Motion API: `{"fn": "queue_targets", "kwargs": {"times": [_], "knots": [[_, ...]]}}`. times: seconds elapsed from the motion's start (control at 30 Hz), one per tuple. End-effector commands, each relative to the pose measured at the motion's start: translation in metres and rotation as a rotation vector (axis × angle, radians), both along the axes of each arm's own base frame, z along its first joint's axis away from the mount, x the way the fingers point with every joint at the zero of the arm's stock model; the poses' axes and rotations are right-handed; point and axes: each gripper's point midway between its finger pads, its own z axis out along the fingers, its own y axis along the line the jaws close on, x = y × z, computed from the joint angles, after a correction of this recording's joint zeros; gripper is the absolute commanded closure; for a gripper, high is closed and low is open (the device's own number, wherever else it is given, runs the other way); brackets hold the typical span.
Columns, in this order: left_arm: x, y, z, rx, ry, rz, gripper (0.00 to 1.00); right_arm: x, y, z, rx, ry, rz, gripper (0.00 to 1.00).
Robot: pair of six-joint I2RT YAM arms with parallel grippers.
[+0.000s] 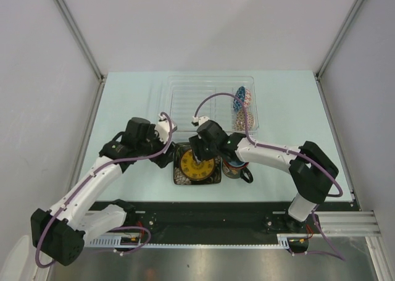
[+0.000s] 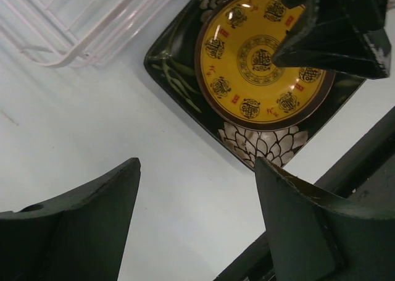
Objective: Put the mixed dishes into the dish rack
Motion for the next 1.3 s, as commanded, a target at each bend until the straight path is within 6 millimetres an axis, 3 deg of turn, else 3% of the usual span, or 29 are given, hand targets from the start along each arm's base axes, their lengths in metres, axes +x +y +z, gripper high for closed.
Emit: {"fn": "queue_targets", "kwargs": {"times": [0.0,0.17,0.63,0.83,1.27], "knots": [[-0.002,-0.024,-0.001,-0.028,-0.022,-0.086,0.21,0.004,-0.003,-0.014,0.012,0.017,-0.075,0.38],[-0.002,-0.036,-0.008,0.001,-0.025,-0.143,0.21,0.004,-0.014,-0.025,-0.017,0.027,-0.102,0.39],[0.007,-0.037,-0.037,0.090,-0.047,-0.195,0.21,0.013,-0.050,-0.033,-0.099,0.061,-0.158,0.39],[0.007,-0.035,-0.041,0.112,-0.064,-0.215,0.21,0.016,-0.052,-0.041,-0.097,0.089,-0.160,0.40],[0.009,-0.011,-0.092,0.287,-0.096,-0.268,0.22,0.016,-0.045,-0.058,-0.044,0.203,-0.122,0.42]]}}
